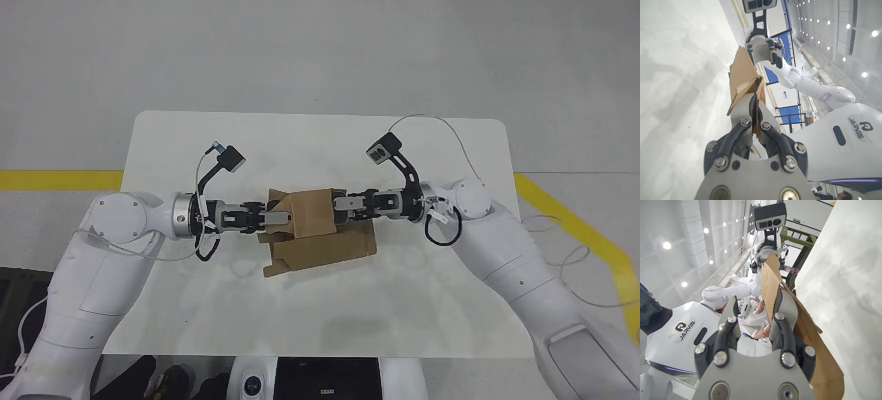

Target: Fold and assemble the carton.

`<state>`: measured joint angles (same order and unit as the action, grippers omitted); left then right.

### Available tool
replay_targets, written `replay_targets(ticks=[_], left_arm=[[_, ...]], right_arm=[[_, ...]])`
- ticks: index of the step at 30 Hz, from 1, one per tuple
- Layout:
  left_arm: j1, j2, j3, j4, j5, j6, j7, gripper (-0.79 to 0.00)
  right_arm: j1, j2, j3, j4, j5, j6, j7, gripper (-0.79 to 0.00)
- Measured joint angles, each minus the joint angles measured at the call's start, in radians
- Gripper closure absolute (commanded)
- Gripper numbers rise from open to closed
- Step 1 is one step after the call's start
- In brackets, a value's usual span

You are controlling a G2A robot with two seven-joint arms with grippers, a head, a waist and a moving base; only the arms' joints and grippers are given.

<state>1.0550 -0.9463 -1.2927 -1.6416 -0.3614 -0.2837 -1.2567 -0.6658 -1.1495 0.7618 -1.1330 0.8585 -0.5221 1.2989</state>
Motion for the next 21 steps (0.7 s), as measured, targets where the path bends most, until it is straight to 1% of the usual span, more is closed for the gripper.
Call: replay_targets(ticks=[7, 10, 15, 21], left_arm=[[-0.004, 0.003, 0.0, 0.007, 0.007, -0.002, -0.007, 0.0], [-0.005, 0.004, 0.0, 0.009, 0.006, -0.002, -0.008, 0.0], [-0.004, 0.006, 0.002, 0.005, 0.001, 0.001, -0.012, 0.0], [-0.005, 0.007, 0.009, -0.002, -0.007, 0.002, -0.017, 0.0]], right_arm=[[-0.007, -0.006, 0.028, -0.014, 0.003, 0.038, 0.038, -0.348], [-0.003, -0.01, 0.031, -0.013, -0.022, 0.047, 0.047, -0.326], [0.013, -0.021, 0.009, -0.003, -0.062, 0.043, 0.043, -0.311], [0.048, -0.035, -0.034, 0.03, -0.099, 0.012, 0.012, -0.271]])
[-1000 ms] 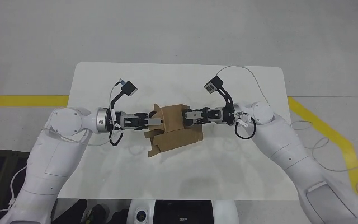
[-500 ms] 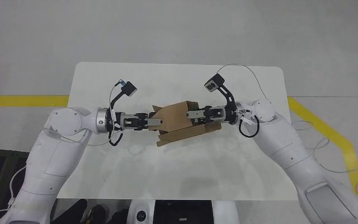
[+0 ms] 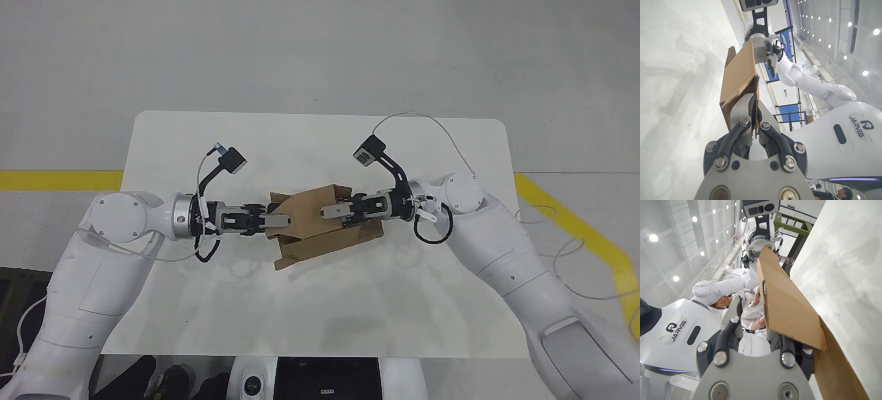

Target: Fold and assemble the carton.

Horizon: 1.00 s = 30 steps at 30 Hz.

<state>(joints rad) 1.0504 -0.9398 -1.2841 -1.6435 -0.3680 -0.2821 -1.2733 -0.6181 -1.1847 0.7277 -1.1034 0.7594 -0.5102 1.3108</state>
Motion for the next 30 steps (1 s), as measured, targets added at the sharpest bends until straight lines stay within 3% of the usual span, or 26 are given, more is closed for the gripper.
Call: replay_targets(ticks=[7, 10, 11, 15, 16, 17, 18, 19, 30], left_arm=[[-0.001, 0.001, 0.007, 0.0, -0.009, 0.005, -0.001, 0.0], [-0.001, 0.001, 0.008, 0.0, -0.009, 0.005, -0.002, 0.0], [-0.001, 0.001, 0.008, 0.0, -0.009, 0.005, -0.002, 0.0], [-0.001, 0.001, 0.008, 0.0, -0.009, 0.005, -0.002, 0.0], [-0.001, 0.001, 0.008, 0.0, -0.009, 0.005, -0.002, -0.142], [-0.001, 0.001, 0.008, 0.0, -0.009, 0.005, -0.002, -0.339], [-0.001, 0.001, 0.008, 0.0, -0.009, 0.005, -0.002, -0.723], [-0.001, 0.001, 0.008, 0.0, -0.009, 0.005, -0.002, -0.785], [0.001, 0.001, 0.006, -0.004, -0.021, 0.007, -0.007, -0.785]], right_arm=[[0.026, -0.009, -0.043, 0.027, -0.007, -0.03, -0.03, -0.219], [0.027, -0.009, -0.044, 0.027, -0.007, -0.03, -0.031, -0.135], [0.027, -0.009, -0.044, 0.027, -0.007, -0.03, -0.031, -0.018], [0.027, -0.009, -0.044, 0.027, -0.007, -0.03, -0.031, 0.0], [0.027, -0.009, -0.044, 0.027, -0.007, -0.03, -0.03, 0.0], [0.027, -0.009, -0.044, 0.027, -0.007, -0.03, -0.03, 0.0], [0.027, -0.009, -0.044, 0.027, -0.007, -0.03, -0.03, 0.0], [0.027, -0.009, -0.044, 0.027, -0.007, -0.03, -0.03, 0.0], [0.028, -0.01, -0.05, 0.028, -0.008, -0.029, -0.029, 0.0]])
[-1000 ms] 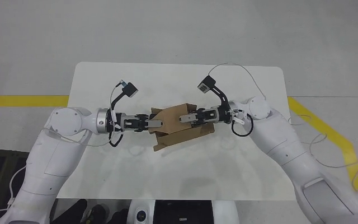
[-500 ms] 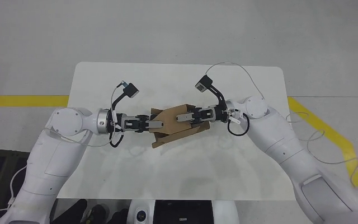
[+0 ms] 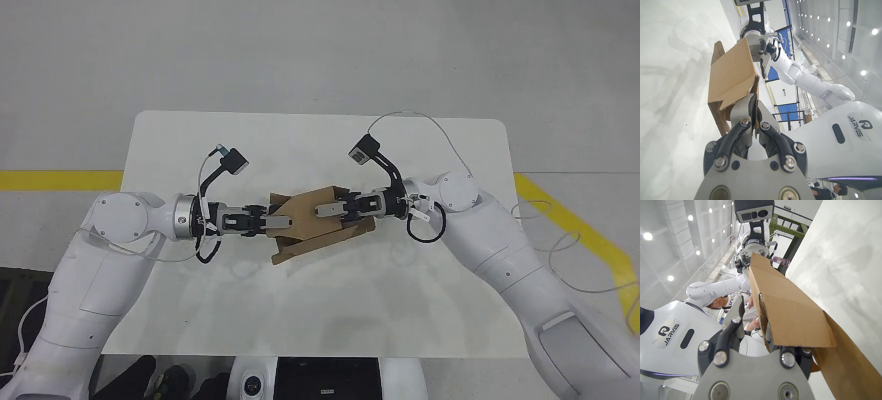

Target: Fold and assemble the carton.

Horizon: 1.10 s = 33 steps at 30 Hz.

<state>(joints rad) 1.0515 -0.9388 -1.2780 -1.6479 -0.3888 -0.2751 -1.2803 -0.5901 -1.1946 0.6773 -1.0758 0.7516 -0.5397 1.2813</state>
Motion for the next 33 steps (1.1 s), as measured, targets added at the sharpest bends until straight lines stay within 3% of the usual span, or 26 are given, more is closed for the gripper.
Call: replay_targets(ticks=[18, 33], left_arm=[[0.006, 0.005, -0.026, -0.008, -0.071, 0.04, 0.027, -0.785], [0.013, 0.006, -0.044, -0.024, -0.13, 0.095, 0.07, -0.785]], right_arm=[[0.004, -0.001, -0.01, 0.008, -0.012, -0.013, -0.021, 0.0], [-0.072, 0.028, 0.078, -0.127, -0.189, 0.134, -0.174, 0.0]])
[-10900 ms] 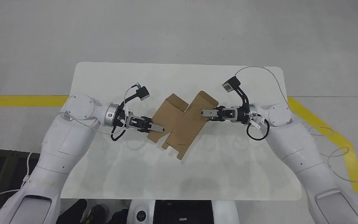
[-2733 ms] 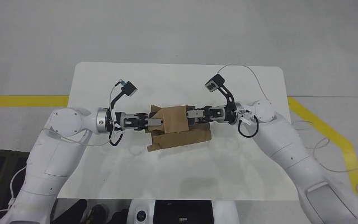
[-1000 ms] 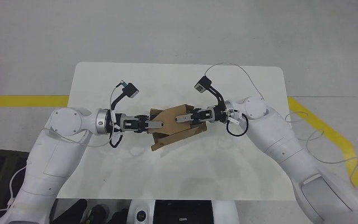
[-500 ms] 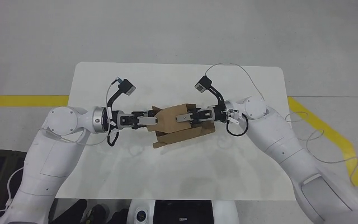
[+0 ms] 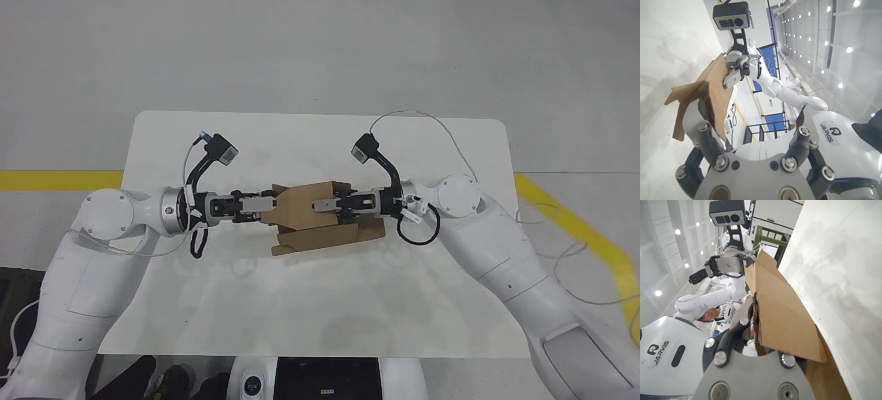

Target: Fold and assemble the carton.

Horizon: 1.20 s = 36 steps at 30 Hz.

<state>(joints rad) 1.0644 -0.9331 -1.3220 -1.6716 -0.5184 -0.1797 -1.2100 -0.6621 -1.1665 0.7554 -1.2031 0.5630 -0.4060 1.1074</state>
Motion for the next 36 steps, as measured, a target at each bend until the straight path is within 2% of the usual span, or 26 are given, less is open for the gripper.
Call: replay_targets(ticks=[7, 15, 26, 36], left_arm=[[-0.005, -0.004, 0.005, -0.013, -0.031, 0.022, 0.032, -0.785], [-0.017, -0.014, 0.049, -0.034, -0.057, 0.047, 0.066, -0.785], [-0.03, -0.02, 0.087, -0.048, 0.001, 0.042, 0.079, -0.785], [-0.041, -0.016, 0.033, -0.029, -0.011, 0.049, 0.111, -0.785]], right_arm=[[-0.041, 0.004, 0.023, -0.064, -0.042, 0.055, -0.046, 0.0], [-0.07, -0.003, 0.026, -0.111, -0.07, 0.087, -0.099, 0.0], [-0.091, -0.009, 0.051, -0.143, -0.08, 0.105, -0.112, 0.0], [-0.149, 0.013, 0.135, -0.156, -0.11, 0.119, -0.108, 0.0]])
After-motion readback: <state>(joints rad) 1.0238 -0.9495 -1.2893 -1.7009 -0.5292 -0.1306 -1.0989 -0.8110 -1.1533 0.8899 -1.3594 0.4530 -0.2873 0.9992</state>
